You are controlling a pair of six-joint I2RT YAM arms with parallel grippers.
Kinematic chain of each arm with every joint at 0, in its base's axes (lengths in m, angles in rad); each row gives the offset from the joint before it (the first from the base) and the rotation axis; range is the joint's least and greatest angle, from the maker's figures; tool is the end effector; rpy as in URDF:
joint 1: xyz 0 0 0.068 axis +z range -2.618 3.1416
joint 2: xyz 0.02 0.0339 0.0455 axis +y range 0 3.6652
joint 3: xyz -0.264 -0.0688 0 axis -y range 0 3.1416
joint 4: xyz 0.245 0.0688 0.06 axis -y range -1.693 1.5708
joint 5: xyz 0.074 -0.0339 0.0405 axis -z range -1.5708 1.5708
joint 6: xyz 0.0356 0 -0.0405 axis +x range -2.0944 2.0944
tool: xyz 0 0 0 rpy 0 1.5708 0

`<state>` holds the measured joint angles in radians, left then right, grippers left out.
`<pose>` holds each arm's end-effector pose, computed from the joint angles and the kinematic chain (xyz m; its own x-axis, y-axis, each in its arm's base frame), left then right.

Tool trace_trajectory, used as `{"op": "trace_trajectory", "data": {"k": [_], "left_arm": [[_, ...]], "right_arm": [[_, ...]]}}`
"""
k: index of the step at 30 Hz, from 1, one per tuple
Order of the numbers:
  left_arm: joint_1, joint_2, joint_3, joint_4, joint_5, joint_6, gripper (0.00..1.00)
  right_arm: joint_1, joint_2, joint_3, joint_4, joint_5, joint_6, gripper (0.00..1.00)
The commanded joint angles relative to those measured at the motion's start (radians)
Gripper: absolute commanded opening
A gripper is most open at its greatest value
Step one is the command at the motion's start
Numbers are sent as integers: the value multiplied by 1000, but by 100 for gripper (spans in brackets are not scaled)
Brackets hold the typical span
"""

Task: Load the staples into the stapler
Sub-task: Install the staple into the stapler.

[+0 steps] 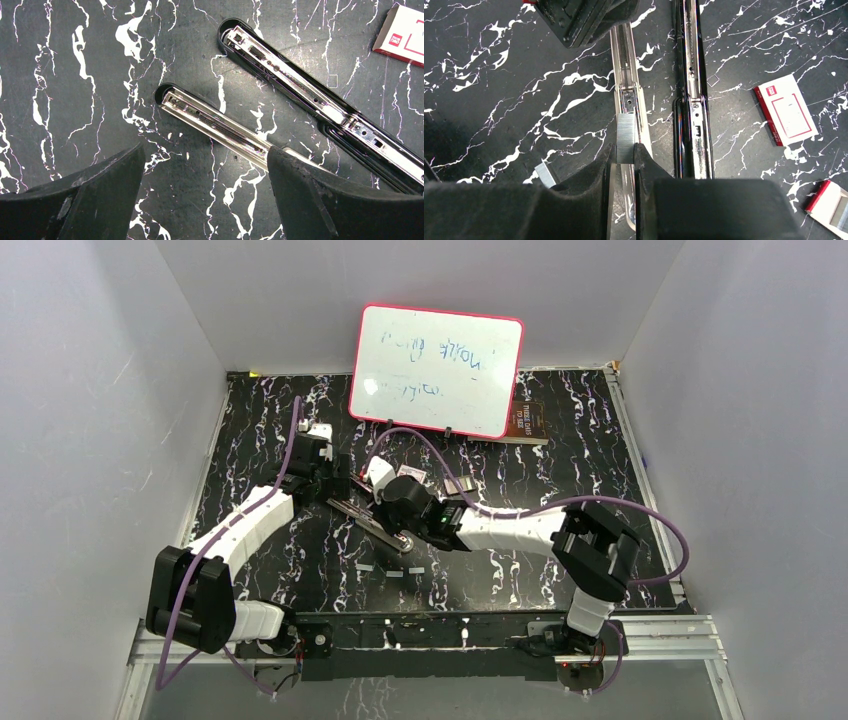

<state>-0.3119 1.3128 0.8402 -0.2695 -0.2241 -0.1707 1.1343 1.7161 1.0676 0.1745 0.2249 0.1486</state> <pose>0.2672 -0.0778 0.2372 -0.6582 0.0382 -0.7518 0.0320 0.9992 0.0228 0.1706 0.3469 0.2249 -0.3092 -0.3215 -0.8950 -0.7621 0.6467 0.0311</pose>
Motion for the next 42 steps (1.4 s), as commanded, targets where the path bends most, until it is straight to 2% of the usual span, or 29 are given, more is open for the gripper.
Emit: {"op": "trace_trajectory", "data": {"k": [1, 42], "left_arm": [[-5, -30, -10, -7, -6, 11, 91], [-5, -33, -11, -10, -7, 14, 91]], "right_arm": [[-5, 34, 75, -55, -16, -14, 0], [-24, 99, 121, -168, -56, 29, 0]]}}
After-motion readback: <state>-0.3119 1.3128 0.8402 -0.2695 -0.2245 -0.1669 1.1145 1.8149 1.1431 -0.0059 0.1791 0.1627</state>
